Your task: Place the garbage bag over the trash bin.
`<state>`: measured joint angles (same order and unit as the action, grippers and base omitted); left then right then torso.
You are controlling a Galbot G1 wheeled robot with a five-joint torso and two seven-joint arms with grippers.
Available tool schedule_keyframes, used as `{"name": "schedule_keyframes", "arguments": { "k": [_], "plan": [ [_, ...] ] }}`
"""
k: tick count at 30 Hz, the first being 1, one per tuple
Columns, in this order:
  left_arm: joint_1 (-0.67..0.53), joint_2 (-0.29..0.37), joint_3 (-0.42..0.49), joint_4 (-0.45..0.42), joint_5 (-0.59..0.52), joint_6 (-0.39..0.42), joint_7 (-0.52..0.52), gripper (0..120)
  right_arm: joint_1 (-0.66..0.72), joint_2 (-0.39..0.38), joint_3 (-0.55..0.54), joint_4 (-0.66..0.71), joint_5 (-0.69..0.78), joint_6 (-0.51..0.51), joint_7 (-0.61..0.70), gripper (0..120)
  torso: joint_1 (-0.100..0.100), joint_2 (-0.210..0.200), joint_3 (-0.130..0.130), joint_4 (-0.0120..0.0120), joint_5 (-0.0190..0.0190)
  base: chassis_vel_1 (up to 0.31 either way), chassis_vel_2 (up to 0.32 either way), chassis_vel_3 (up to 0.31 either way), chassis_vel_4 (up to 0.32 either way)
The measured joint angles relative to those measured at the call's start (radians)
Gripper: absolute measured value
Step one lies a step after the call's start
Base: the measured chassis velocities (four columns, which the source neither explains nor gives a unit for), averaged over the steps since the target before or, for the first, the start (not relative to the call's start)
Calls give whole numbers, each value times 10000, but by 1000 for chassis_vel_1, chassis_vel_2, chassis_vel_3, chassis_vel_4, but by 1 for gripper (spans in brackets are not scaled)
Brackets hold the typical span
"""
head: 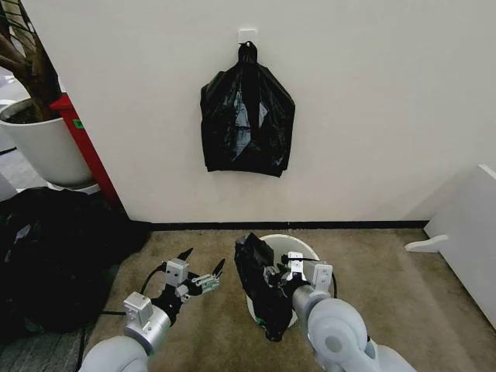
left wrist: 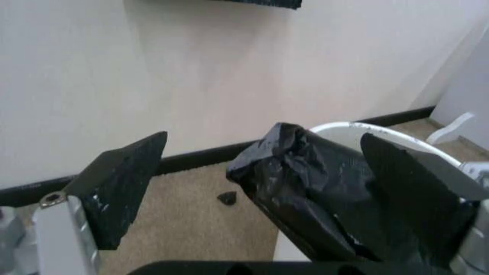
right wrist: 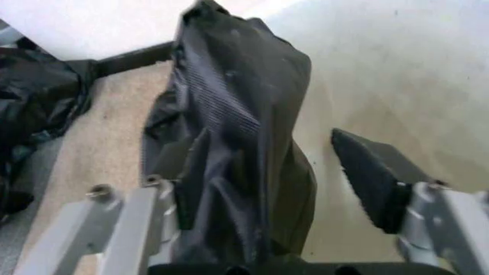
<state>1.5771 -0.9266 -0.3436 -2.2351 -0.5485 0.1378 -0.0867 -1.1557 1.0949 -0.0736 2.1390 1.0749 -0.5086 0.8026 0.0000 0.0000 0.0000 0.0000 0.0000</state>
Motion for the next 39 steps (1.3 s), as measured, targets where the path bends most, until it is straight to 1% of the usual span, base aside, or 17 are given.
{"name": "schedule_keyframes", "arguments": {
  "k": [2, 4, 6, 7, 9, 14, 16, 18, 23, 26, 29, 31, 32, 34, 36, 38, 39],
  "plan": [
    [-54, 7, 8, 41, -7, -7, -16, 100, 21, 15, 0, -72, 9, 13, 7, 59, 0, 0, 0, 0, 0, 0, 0, 0, 0],
    [-228, 20, 23, 190, -22, -35, -47, 100, 55, 13, 9, -166, 36, 64, 9, 48, 0, 0, 0, 0, -1, 0, 0, 0, 0],
    [-319, 36, 41, 230, -65, -37, -59, 100, 61, -14, 13, -204, 40, 118, -19, 41, 0, 0, 0, 0, -1, 0, 0, 0, 0],
    [-381, 53, 68, 244, -106, -31, -63, 100, 65, -24, 19, -232, 45, 139, -40, 34, 0, 0, 0, 0, 0, 0, 0, 0, 0],
    [-416, 61, 80, 255, -122, -26, -63, 100, 67, -25, 20, -240, 51, 147, -47, 32, 0, 0, 0, 0, 0, 0, 0, 0, 0],
    [-786, 86, 170, 449, -156, -33, -82, 100, 79, -65, -5, -313, 37, 257, -76, 11, 0, 0, 0, -1, -1, 0, 0, 0, 0],
    [-834, 100, 179, 466, -174, -29, -82, 100, 101, -74, -1, -313, 38, 277, -54, 8, 0, 0, 0, -1, 0, 0, 0, 0, 0],
    [-950, 197, 211, 500, -263, 94, -90, 100, 185, -120, 55, -313, 53, 308, 11, 0, 0, 0, 0, 0, 0, 0, 0, 0, 0],
    [-1086, 411, 321, 520, -440, 415, -109, 100, 290, -216, 145, -313, 83, 312, 28, 0, 0, 0, 0, 0, -1, 0, 0, 0, 0],
    [-1352, 760, 605, 549, -862, 925, -193, 100, 367, -248, 177, -312, 140, 311, 38, 0, 0, 0, 0, 0, 1, 0, 0, 0, 0],
    [-1951, 957, 1552, 783, -1245, 1442, -328, 100, 383, -176, 113, -380, 148, 307, 40, 0, 0, 0, 1, -1, -1, 0, 0, 0, 0],
    [-2033, 952, 1662, 823, -1262, 1478, -329, 100, 384, -164, 110, -395, 148, 307, 40, 0, 0, 0, 1, 0, 0, 0, 0, 0, 0],
    [-2360, 877, 2069, 969, -1388, 1653, -389, 100, 396, -115, 101, -466, 144, 314, 50, 0, 0, 0, 1, 0, 1, 0, 0, 0, 0],
    [-2846, 691, 2676, 1113, -1709, 1967, -869, 100, 399, -93, 99, -530, 146, 334, 70, 0, 0, 0, 1, 0, -1, 0, 0, 0, 0],
    [-2991, 637, 2853, 1152, -1780, 2037, -1077, 100, 400, -92, 100, -545, 147, 343, 82, 0, 0, 0, 1, 1, 0, 0, 0, 0, 0],
    [-3392, 502, 3339, 1264, -1878, 2208, -1715, 100, 399, -100, 111, -581, 171, 361, 113, 0, 0, 0, 0, -2, 1, 0, 0, 0, 0],
    [-3799, 327, 3760, 1367, -1958, 2521, -2436, 100, 396, -109, 137, -614, 217, 366, 129, 0, 0, -1, 1, -1, 0, 0, 0, 0, 0]
  ]
}}
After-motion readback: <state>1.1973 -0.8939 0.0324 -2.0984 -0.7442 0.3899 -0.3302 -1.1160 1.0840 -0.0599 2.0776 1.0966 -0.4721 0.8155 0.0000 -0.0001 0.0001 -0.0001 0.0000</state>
